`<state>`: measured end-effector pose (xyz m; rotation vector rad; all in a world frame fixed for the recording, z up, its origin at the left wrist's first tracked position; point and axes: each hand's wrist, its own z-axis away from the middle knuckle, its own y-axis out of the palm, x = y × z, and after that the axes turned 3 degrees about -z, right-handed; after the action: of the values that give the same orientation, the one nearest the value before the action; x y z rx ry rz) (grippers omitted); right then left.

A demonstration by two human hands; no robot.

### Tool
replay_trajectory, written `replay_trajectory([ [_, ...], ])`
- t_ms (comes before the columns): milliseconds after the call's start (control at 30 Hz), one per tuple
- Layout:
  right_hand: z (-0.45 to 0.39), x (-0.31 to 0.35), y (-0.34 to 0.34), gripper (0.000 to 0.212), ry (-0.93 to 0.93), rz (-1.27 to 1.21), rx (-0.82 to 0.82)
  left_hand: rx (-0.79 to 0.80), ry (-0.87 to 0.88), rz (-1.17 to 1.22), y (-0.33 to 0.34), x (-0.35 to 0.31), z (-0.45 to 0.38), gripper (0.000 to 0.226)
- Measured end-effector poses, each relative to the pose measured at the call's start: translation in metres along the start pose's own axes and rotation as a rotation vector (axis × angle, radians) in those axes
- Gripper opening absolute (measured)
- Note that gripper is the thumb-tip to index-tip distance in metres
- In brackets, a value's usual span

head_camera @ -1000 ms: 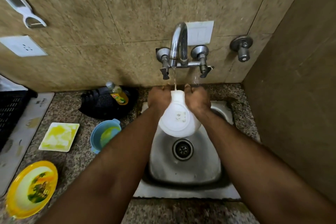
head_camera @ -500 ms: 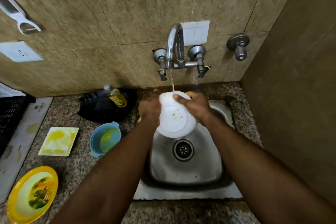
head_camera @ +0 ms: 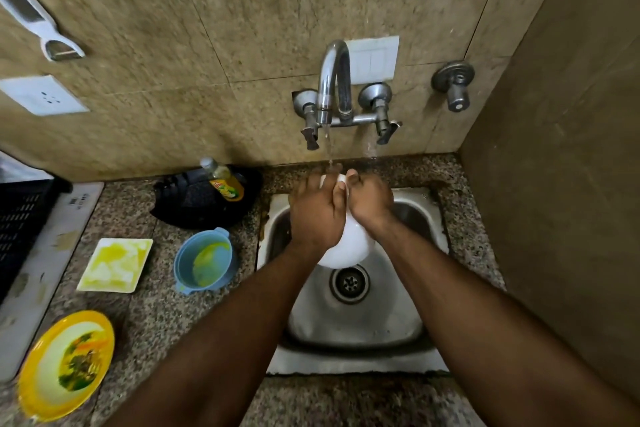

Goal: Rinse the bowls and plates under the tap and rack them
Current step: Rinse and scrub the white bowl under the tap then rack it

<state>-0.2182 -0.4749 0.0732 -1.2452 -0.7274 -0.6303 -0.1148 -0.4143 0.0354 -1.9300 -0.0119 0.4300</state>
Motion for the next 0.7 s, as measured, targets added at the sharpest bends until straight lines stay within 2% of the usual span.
replay_trajectory([
  [67,0.003,0.000,-0.002,0.049,-0.025,0.047,-0.037,0.027,0.062,0.073,-0.004,-0.005,-0.007,0.048],
  [100,0.005,-0.001,-0.004,0.049,-0.034,0.062,-0.058,0.071,0.032,0.134,-0.004,-0.007,-0.011,0.048],
  [133,0.008,-0.001,-0.004,0.049,-0.040,0.085,-0.080,0.132,-0.035,0.217,0.002,-0.005,-0.017,0.049],
  [233,0.018,0.003,-0.005,0.051,-0.057,0.171,-0.127,0.429,-0.437,0.538,-0.003,0.002,-0.044,0.057],
  [267,0.022,0.005,-0.005,0.052,-0.051,0.191,-0.136,0.528,-0.510,0.616,-0.002,0.006,-0.051,0.054],
  [300,0.024,0.007,-0.005,0.052,-0.040,0.204,-0.146,0.612,-0.519,0.610,-0.001,0.008,-0.056,0.048],
  [333,0.024,0.009,-0.005,0.052,-0.018,0.216,-0.151,0.650,-0.454,0.506,-0.002,0.007,-0.058,0.042],
  [367,0.022,0.010,-0.006,0.053,0.009,0.221,-0.151,0.599,-0.395,0.358,-0.001,0.005,-0.057,0.042],
  [400,0.017,0.010,-0.006,0.053,0.041,0.224,-0.140,0.483,-0.333,0.280,0.000,0.000,-0.052,0.047],
  [467,0.004,0.011,-0.008,0.052,0.079,0.219,-0.092,0.281,-0.176,0.287,0.002,-0.011,-0.033,0.056],
  [533,-0.003,0.013,-0.012,0.050,0.090,0.204,-0.064,0.205,-0.055,0.314,0.010,-0.008,-0.024,0.053],
  [600,-0.005,0.012,-0.009,0.052,0.073,0.162,-0.048,0.259,-0.195,0.500,0.003,-0.001,-0.028,0.053],
  [667,-0.004,0.011,-0.003,0.053,0.056,0.083,-0.008,0.317,-0.352,0.558,-0.001,0.012,-0.038,0.061],
  [700,-0.003,0.011,-0.001,0.050,0.065,-0.009,0.019,0.347,-0.373,0.559,-0.005,0.015,-0.043,0.063],
])
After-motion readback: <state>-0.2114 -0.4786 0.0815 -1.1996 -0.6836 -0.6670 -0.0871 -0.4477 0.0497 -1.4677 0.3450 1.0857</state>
